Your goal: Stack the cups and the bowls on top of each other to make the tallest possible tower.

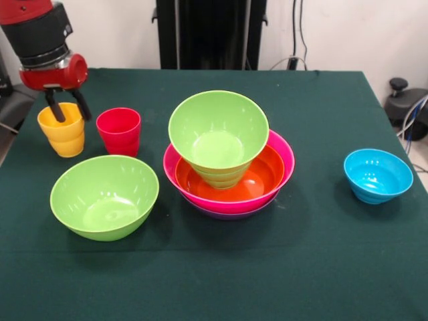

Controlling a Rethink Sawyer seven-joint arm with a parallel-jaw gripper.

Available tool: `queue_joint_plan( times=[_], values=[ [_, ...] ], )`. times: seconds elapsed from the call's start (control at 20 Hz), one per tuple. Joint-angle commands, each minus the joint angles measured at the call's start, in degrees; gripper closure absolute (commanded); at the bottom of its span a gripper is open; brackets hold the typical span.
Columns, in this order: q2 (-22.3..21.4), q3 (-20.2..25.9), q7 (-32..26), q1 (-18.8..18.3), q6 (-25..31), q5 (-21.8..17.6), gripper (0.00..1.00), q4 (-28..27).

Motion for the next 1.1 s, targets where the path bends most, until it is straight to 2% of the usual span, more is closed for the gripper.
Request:
queue_joint_plan(
  times=[0.05,0.2,0.35,0.75,1.1],
  values=[
    [7.8,-1.2,-17.5,3.0,-0.9,-10.0,0.00,-6.5],
    [10.2,-1.1,-17.6,3.0,-1.9,-11.7,0.00,-8.2],
    [10.8,-0.7,-17.3,2.8,-1.7,-12.8,0.00,-8.5],
    [8.8,-0.3,-16.1,1.9,-1.8,-13.7,0.00,-6.3],
    [7.1,0.4,-15.0,2.0,-1.2,-12.4,0.00,-5.0]
  ],
)
